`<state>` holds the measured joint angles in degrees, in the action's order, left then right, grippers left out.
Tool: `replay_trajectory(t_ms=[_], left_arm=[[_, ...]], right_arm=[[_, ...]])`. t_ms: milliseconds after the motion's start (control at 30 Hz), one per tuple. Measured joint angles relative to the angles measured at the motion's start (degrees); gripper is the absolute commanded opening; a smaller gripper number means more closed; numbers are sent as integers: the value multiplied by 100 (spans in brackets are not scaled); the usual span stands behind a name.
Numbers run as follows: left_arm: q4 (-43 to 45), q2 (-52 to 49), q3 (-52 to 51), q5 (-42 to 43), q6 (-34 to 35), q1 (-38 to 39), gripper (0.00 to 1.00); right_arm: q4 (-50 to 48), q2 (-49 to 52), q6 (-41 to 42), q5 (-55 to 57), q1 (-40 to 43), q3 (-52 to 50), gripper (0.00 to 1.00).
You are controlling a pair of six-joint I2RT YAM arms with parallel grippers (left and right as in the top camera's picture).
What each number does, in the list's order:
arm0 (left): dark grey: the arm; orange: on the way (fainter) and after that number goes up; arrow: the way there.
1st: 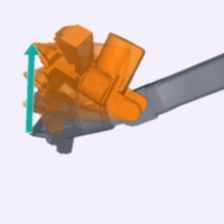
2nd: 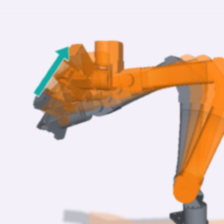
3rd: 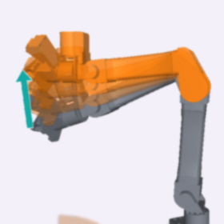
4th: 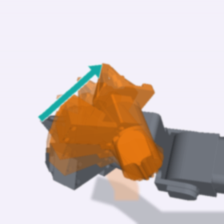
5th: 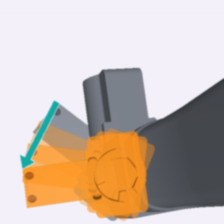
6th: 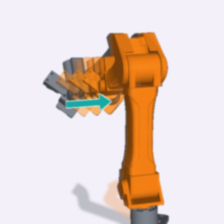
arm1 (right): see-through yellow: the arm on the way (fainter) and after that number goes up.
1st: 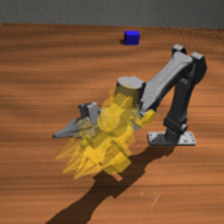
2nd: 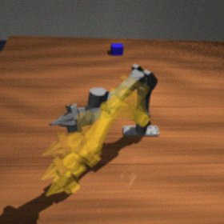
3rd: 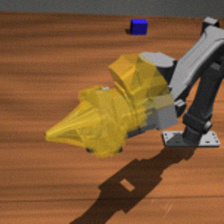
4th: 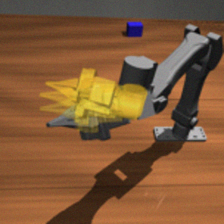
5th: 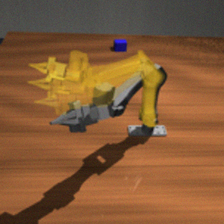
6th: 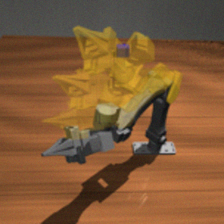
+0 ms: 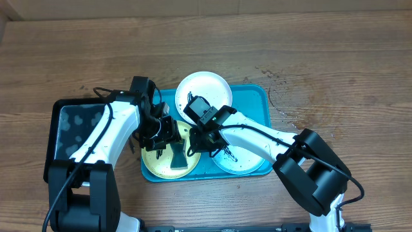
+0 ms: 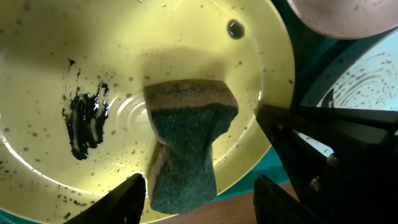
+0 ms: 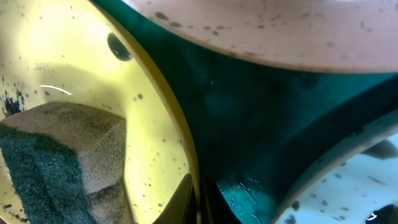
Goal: Clean dirty plates on tray and stack at the side
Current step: 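Scrub the yellow plate with the sponge while right gripper holds it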
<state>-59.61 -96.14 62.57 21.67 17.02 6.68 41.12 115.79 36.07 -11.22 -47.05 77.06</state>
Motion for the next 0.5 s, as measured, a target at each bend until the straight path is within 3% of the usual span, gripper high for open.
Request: replay_trajectory(t_ms=[133, 333, 500], left_arm=[[125, 0, -199, 0, 48, 0, 50], [503, 0, -455, 0, 90, 0, 56], [710, 0, -813, 4, 103, 0, 49]], right_arm=[[0, 0, -7, 0, 2, 0, 4], [-4, 0, -7, -7, 4, 0, 4], [-9, 0, -11, -7, 2, 0, 4]])
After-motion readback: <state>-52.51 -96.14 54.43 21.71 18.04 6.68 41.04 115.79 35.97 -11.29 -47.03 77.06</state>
